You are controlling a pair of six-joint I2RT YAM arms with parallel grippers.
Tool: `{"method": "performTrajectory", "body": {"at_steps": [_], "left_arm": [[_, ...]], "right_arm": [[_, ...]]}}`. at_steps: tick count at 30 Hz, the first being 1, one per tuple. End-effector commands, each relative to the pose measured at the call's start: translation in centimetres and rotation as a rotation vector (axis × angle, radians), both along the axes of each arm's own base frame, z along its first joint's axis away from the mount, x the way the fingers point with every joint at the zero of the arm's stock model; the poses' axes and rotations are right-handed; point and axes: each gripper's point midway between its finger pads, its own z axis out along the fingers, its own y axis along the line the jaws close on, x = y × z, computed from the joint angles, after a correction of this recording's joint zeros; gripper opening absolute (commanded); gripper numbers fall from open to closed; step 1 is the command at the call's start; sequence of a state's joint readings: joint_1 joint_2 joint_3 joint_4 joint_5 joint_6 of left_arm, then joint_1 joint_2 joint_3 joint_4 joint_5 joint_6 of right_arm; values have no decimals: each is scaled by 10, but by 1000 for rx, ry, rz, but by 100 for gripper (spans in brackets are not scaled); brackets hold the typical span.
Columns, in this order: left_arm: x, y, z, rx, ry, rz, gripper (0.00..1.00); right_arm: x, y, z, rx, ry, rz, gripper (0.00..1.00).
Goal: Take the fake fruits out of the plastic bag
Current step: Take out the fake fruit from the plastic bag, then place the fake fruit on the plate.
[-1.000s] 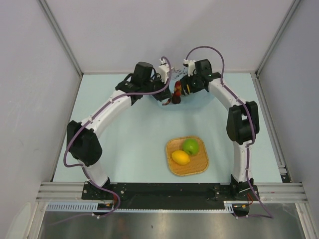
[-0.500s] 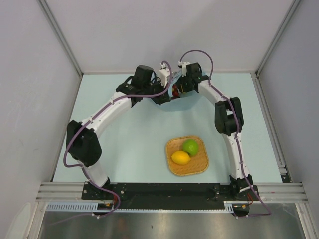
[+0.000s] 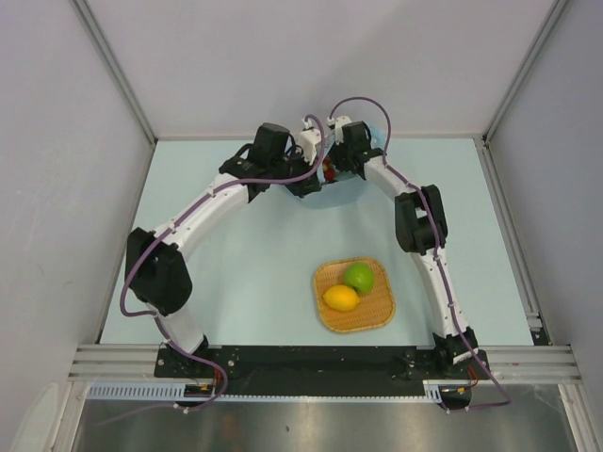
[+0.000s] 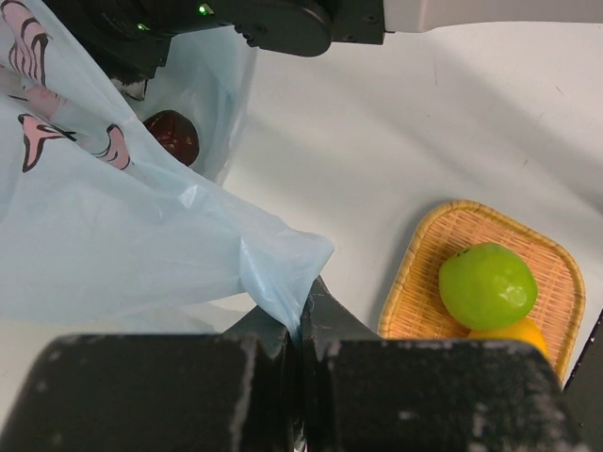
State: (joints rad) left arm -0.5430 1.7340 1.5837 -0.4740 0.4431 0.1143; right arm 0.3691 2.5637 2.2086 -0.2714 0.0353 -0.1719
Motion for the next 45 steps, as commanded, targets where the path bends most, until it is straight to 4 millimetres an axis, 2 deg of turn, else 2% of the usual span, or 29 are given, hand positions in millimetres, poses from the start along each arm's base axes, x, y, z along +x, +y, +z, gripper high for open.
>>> {"method": "performTrajectory", "body": {"at_steps": [1,3,6,7,9,10,11,12,13,14,15,16,17,18,19,20,21,24,25,26,28,30,32,34,35,36,38,40,45], "left_arm": [[-2,-2,13,-18,-36,-18,0],[-3,-2,13,-14,-39,-14,0],[-1,-1,11,-12,-38,-9,0],[-1,-2,10,-11,-37,-10,0],[-1,0,9,-8,-37,-5,0],[-1,0,10,-9,-37,-4,0],[-1,0,9,-9,-36,0,0],[0,1,9,-10,-36,9,0],[0,2,10,-10,-42,16,0],[1,2,10,-10,-40,26,0],[3,3,11,-20,-32,52,0],[7,7,12,-18,-34,85,0],[8,8,12,-21,-31,99,0],[9,9,12,-28,-22,117,0],[10,10,11,-28,-19,127,0],[10,11,11,-30,-18,132,0],[11,11,10,-33,-14,136,0],[12,11,9,-38,-13,145,0],[13,11,8,-38,-14,146,0],[12,9,8,-54,8,156,0],[12,7,6,-63,25,161,0],[12,6,6,-72,32,170,0],[11,6,8,-77,33,175,0],[10,8,7,-74,33,186,0],[10,8,7,-79,33,193,0],[9,9,5,-79,38,194,0],[7,9,6,-82,39,192,0],[5,10,8,-83,37,190,0],[-1,6,2,-95,65,172,0]], "right_arm": [[26,-8,27,-10,-117,2,53],[27,-8,35,-10,-130,16,40],[19,0,48,1,-120,93,26],[14,1,62,3,-123,105,24],[1,3,66,22,-88,125,18],[-6,5,71,37,-78,142,17],[-13,5,96,55,-99,151,16],[-24,3,88,59,-58,158,16],[-31,4,93,70,-49,169,14],[-42,7,122,104,-76,200,14],[-47,5,127,121,-85,209,13],[-64,5,115,132,-49,234,13],[-73,5,117,137,-53,248,14],[-81,4,145,149,-108,261,13],[-95,3,130,145,-72,277,13],[-101,3,133,143,-75,282,13],[-109,1,151,151,-102,282,12],[-132,0,141,168,-52,284,12],[-140,3,149,179,-61,295,11],[-150,2,138,179,-33,301,11],[-166,11,144,205,-24,360,11],[-185,13,138,192,22,403,12],[-202,13,151,196,23,445,12],[-219,6,144,172,56,464,12],[-224,-2,156,170,32,460,12],[-233,-9,148,165,62,454,12],[-241,-25,161,173,43,431,12],[-256,-37,157,153,75,438,13],[-317,-62,139,1,161,615,16]]}}
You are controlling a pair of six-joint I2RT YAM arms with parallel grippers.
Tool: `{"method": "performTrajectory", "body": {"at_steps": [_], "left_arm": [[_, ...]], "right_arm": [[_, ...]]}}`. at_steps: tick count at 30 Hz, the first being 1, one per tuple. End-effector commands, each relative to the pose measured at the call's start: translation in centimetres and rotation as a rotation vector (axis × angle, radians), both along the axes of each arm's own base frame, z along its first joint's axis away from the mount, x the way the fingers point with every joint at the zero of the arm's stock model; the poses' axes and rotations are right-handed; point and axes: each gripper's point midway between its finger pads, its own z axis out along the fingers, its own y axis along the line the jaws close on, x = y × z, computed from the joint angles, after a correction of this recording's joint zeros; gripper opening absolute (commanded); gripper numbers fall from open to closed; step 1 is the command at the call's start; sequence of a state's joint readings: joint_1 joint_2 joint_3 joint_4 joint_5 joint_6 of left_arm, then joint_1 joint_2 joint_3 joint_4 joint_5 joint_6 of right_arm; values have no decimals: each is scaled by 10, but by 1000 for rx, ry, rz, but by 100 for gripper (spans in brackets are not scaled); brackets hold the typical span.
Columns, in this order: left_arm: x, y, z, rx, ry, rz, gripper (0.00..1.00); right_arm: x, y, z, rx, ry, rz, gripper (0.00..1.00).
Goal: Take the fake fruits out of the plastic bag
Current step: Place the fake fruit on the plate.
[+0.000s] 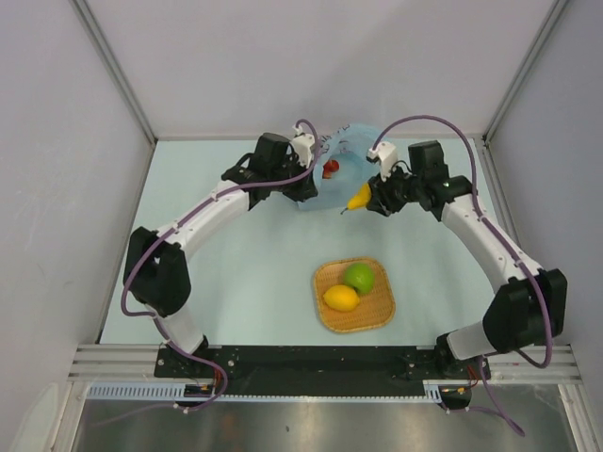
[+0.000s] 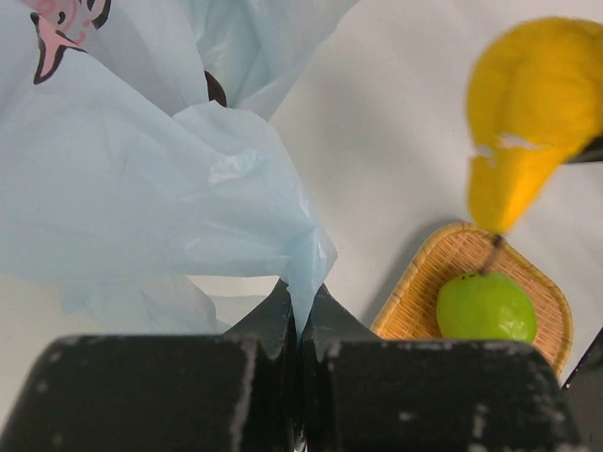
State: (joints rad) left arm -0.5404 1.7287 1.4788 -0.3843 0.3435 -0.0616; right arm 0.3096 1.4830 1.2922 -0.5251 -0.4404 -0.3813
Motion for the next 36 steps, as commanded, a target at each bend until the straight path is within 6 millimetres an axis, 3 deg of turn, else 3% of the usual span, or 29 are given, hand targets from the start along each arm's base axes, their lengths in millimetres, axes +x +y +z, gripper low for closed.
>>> {"method": "performTrajectory", "body": {"at_steps": [1,8,14,26,36], "left_arm": [[-8,-4,30,-70,-39,-6,0],[-18,-15,27,-73,-23,-43,0],[-22,-14,28,-67,-30,-46,0],[-25,-17,26,-68,-33,-60,0],[-24,-16,27,-60,-41,-58,0]], "right_arm": [[-65,-18,-25,-135,64,210,16],[-140,-41,-76,-293,177,412,17],[-185,-59,-118,-438,256,495,17],[-193,-50,-126,-432,272,520,18],[-176,-43,-139,-494,221,540,21]]}}
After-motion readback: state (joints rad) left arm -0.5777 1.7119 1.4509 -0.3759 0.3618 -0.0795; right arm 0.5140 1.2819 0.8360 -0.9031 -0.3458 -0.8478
